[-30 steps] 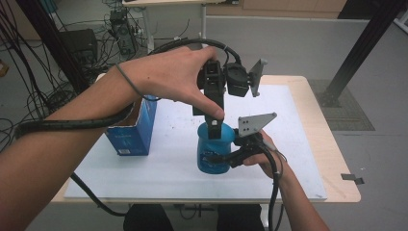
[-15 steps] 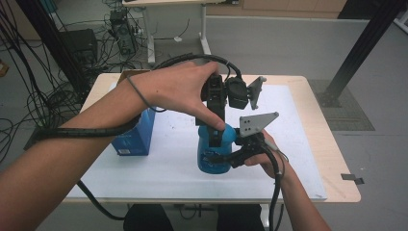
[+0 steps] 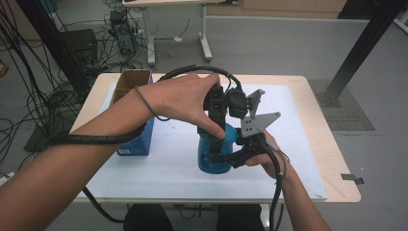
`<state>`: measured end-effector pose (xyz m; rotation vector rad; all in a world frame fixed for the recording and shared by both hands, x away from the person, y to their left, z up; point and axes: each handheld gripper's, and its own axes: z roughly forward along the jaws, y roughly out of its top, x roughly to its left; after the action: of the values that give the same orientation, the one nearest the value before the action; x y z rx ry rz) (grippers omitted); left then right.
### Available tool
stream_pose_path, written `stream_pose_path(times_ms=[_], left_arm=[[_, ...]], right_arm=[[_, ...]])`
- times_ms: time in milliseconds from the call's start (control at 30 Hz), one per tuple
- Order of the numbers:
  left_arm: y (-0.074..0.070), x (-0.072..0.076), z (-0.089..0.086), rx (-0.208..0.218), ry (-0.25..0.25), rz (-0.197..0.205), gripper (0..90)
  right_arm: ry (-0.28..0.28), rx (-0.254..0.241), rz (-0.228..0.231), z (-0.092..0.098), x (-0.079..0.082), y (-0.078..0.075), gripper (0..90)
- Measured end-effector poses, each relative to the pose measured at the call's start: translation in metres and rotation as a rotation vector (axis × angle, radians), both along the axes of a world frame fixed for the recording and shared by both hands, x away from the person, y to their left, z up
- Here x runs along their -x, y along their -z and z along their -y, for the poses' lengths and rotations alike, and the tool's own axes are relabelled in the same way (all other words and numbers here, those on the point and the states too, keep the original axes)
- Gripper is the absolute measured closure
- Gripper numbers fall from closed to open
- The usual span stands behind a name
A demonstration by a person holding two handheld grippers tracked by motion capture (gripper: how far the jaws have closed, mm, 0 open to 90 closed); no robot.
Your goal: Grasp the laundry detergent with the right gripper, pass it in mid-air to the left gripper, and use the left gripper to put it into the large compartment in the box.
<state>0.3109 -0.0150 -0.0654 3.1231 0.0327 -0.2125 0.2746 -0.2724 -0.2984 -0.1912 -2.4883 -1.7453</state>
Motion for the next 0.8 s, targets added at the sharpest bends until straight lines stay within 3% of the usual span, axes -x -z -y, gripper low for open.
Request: stream_pose_path(times_ms=[800], left_arm=[[0.0063, 0.0009, 0.0003, -0.001, -0.001, -0.006, 14.6]], right_arm=[[-0.008, 0.000, 0.010, -0.0022, 0.0013, -0.0037, 44.5]])
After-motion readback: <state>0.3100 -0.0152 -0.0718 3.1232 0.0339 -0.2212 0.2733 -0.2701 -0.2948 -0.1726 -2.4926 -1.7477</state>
